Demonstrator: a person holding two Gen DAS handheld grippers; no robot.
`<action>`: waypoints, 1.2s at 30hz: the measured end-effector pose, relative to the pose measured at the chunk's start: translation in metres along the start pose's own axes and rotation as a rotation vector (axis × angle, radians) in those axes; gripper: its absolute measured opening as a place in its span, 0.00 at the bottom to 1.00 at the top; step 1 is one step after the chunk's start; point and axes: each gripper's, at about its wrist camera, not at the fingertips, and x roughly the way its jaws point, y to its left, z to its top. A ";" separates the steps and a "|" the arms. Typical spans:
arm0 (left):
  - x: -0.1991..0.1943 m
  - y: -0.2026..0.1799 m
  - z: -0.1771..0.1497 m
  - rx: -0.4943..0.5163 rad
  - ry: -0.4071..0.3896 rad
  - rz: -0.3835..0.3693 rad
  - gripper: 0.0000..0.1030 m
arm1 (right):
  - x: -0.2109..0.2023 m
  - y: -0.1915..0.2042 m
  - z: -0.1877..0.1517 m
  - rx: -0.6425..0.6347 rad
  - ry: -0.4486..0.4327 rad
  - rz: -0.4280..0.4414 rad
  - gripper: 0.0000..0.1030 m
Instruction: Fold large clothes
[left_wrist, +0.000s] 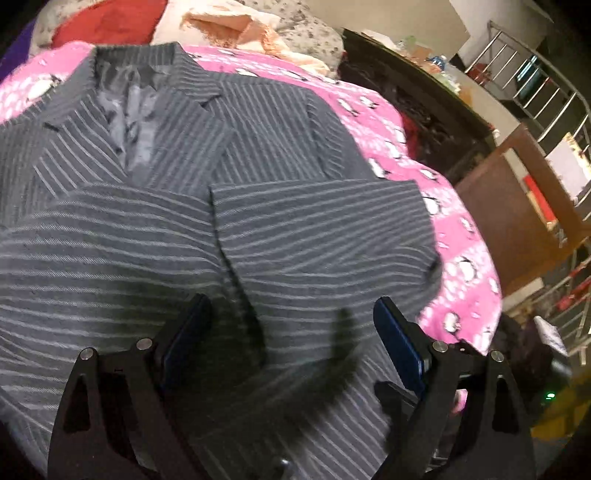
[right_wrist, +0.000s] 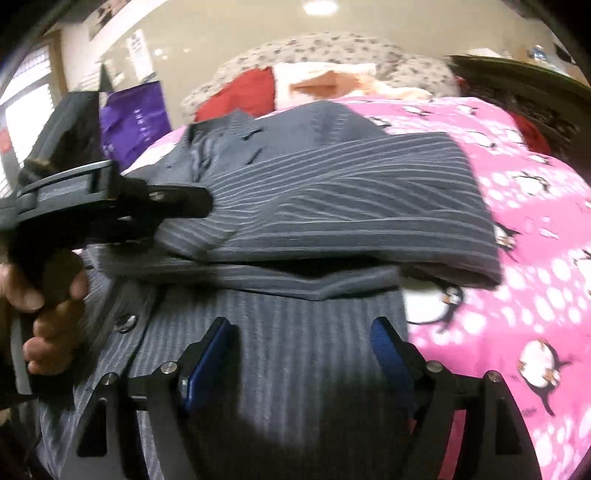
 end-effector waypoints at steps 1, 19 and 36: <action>0.001 0.000 0.000 -0.003 0.004 -0.012 0.87 | 0.000 0.003 -0.001 -0.008 0.004 -0.011 0.73; 0.029 0.003 0.025 -0.044 0.041 -0.070 0.77 | 0.012 0.012 -0.001 -0.049 0.026 -0.094 0.81; -0.128 -0.044 0.040 0.068 -0.362 -0.051 0.11 | 0.015 0.011 0.001 -0.036 0.039 -0.100 0.86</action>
